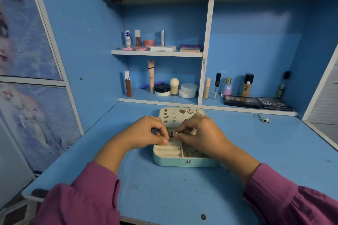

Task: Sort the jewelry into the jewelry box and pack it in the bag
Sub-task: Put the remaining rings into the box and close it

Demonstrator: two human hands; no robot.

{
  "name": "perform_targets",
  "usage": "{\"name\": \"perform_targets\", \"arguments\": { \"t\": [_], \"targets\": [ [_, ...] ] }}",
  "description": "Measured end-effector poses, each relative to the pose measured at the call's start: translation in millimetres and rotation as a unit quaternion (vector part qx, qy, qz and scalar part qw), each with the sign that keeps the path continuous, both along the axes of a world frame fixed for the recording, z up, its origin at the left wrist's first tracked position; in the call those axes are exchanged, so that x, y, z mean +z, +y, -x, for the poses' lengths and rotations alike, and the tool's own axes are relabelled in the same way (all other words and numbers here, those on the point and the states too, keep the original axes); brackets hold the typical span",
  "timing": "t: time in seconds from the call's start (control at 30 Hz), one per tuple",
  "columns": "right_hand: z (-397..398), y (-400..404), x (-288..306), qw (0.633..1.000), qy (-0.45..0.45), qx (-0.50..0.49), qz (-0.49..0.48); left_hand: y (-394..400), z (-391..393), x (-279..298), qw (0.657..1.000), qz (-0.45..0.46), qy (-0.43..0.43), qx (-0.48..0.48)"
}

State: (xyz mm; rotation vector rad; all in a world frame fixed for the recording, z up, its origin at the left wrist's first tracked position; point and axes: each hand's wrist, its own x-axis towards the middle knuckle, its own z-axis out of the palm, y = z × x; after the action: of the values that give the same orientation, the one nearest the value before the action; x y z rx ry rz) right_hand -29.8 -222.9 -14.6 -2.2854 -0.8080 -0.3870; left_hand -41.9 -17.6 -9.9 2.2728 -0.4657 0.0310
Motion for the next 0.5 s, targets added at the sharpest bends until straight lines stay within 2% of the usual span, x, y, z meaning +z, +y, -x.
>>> {"name": "perform_targets", "arguments": {
  "t": [0.27,0.5],
  "targets": [
    [-3.5,3.2,-4.6,0.997,-0.047,0.038,0.056,-3.4,0.2,-2.1,0.999,-0.027,-0.004,0.028],
    [-2.8,7.9,-3.4,0.990,-0.088,0.060,0.094,-4.8,0.3,-0.4,0.999,-0.011,0.017,0.029]
  ]
}}
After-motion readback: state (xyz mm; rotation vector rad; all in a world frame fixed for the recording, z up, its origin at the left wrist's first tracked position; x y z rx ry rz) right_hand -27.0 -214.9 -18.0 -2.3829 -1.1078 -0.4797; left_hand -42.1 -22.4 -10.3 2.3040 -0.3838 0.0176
